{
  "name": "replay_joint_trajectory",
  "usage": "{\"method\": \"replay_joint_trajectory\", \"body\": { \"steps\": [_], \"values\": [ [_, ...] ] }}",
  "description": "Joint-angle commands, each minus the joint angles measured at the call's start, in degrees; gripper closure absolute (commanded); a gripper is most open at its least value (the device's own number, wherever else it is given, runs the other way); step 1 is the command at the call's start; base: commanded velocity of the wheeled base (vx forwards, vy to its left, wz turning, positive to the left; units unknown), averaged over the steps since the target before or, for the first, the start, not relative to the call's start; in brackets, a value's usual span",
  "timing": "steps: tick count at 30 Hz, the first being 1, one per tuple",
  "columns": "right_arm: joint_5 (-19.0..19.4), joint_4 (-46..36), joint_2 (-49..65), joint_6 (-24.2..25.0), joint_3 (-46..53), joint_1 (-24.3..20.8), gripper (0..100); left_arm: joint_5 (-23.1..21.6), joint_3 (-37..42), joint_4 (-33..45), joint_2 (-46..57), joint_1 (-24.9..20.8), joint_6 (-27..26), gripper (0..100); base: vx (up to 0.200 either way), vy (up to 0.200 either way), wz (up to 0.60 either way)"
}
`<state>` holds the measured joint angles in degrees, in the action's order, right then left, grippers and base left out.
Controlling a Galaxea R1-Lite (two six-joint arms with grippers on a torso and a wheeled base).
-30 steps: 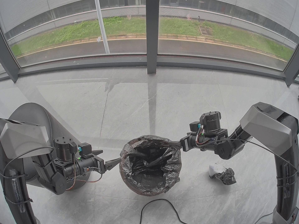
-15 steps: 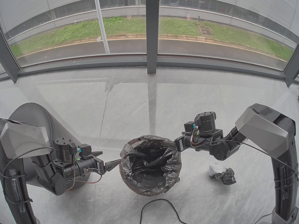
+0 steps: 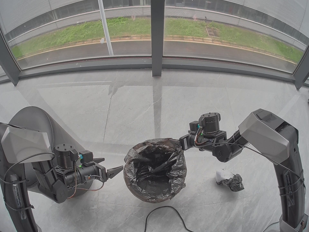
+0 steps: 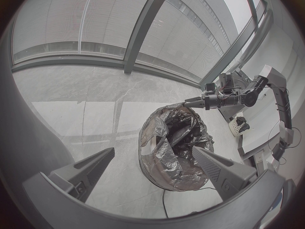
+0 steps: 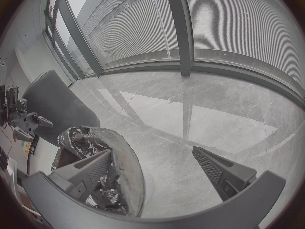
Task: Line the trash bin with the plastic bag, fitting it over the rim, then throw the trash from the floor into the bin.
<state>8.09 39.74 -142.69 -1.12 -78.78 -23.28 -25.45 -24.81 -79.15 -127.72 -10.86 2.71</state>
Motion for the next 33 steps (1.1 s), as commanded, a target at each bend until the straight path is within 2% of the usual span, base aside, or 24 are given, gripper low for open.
{"method": "replay_joint_trajectory", "body": {
  "steps": [1, 11, 21, 33],
  "values": [
    [-0.10, -0.01, -0.57, -0.02, -1.29, 0.43, 0, -0.03, 0.20, -0.12, -0.25, -0.04, 0.02, 0, 0.000, 0.000, 0.00],
    [-0.18, -0.19, -1.01, -0.11, 2.05, 2.54, 0, -0.03, 0.37, -0.12, -0.25, -0.04, 0.02, 0, 0.000, 0.000, 0.00],
    [-0.01, 0.16, -2.15, -0.20, 2.93, 2.45, 0, -0.03, 0.37, -0.12, -0.42, -0.30, 0.02, 0, 0.000, 0.000, 0.00],
    [0.26, -0.19, 7.69, -0.11, 7.85, 2.37, 0, -0.12, 0.37, -0.39, 0.54, -0.83, 1.25, 0, 0.000, 0.000, 0.00]
  ]
}}
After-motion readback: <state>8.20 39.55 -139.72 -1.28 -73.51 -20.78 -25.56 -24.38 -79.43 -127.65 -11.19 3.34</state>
